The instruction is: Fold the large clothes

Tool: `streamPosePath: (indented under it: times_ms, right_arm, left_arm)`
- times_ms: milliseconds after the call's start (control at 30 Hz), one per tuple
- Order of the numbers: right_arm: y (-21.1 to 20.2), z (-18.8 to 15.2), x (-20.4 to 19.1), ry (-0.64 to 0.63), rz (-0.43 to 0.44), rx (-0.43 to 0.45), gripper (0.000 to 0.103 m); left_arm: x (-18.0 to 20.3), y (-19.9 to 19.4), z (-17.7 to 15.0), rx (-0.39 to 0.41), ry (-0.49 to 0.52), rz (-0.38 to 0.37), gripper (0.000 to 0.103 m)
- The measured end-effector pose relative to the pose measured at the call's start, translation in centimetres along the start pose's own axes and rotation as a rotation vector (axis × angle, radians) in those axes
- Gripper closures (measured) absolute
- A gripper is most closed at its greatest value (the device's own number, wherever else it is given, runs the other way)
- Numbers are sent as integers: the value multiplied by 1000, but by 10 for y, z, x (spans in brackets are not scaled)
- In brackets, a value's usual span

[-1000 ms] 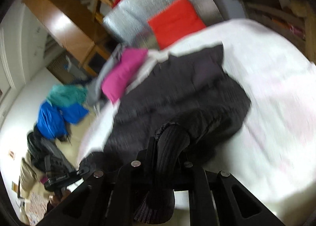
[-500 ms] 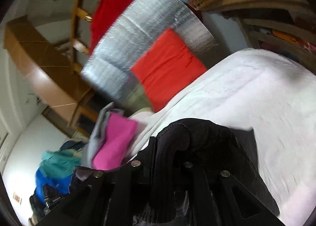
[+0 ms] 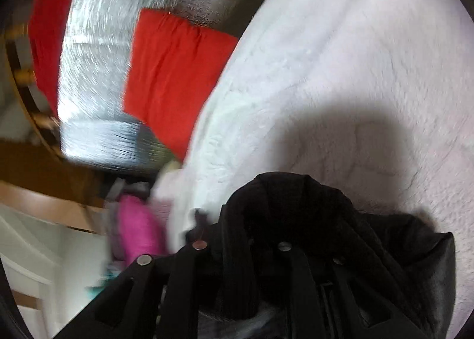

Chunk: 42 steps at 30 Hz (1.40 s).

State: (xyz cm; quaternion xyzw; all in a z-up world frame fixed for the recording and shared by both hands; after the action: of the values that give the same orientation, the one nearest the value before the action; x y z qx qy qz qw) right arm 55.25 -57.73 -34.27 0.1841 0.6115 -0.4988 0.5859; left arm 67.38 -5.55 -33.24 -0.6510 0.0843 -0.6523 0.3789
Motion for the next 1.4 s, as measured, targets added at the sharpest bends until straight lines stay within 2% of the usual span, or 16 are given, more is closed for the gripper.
streamPosePath:
  times_ms: [67, 100, 167, 200, 300, 467, 567, 700, 833, 900, 1133, 1200, 1233, 1267, 1333, 1400]
  right_arm:
    - [-16, -1, -5, 8, 70, -5, 54]
    - [-32, -2, -12, -18, 83, 19, 32]
    - [-66, -1, -21, -71, 81, 101, 15]
    - [-81, -2, -24, -81, 80, 127, 14]
    - [-122, -21, -33, -142, 48, 107, 14]
    - [-178, -99, -28, -171, -8, 99, 14]
    - [-196, -143, -14, -121, -16, 99, 14]
    - [-186, -184, 2, -76, -84, 76, 14]
    - [-168, -189, 21, -30, -129, 67, 14]
    - [-160, -180, 27, -34, -157, 99, 14]
    - [-133, -144, 42, 17, -167, 228, 13]
    - [-130, -139, 36, -53, -233, 244, 28]
    - [-128, -140, 36, -75, -252, 231, 49]
    - [-128, -140, 36, -81, -255, 228, 51]
    - [-133, -141, 32, -86, -248, 233, 58]
    - [-141, -145, 20, -135, -265, 247, 63]
  left_arm:
    - [0, -11, -4, -5, -30, -60, 76]
    - [3, -20, -6, 6, -12, -63, 68]
    - [11, -46, -11, 63, 32, -58, 34]
    - [15, -62, -13, 101, 43, -55, 30]
    - [20, -109, -29, 193, 58, 5, 27]
    - [16, -156, -112, 195, 48, -10, 26]
    - [-7, -162, -174, 198, -12, 34, 26]
    - [-42, -147, -215, 151, -119, 92, 25]
    - [-77, -133, -211, 157, -246, 123, 25]
    - [-80, -134, -202, 186, -299, 67, 25]
    - [-76, -110, -162, 249, -327, 4, 22]
    - [-71, -107, -156, 257, -293, -5, 22]
    - [-69, -104, -155, 258, -275, 8, 31]
    - [-68, -102, -153, 266, -263, 16, 46]
    - [-61, -101, -151, 278, -245, -2, 60]
    - [-54, -108, -154, 290, -213, 12, 65]
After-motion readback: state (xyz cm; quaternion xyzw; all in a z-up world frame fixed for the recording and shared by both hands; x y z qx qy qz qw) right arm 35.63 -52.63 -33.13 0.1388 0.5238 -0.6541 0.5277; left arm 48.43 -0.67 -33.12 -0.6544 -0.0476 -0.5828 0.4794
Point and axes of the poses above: each gripper's, at about its wrist camera, not at the fingertips, and y roughly the way its jaws point, x to its right, z to its top, the point moved 5 cm from there along y, roughly the way its jaws point, and after that the axes turned 9 degrees about -y, right-handed, at the moved point
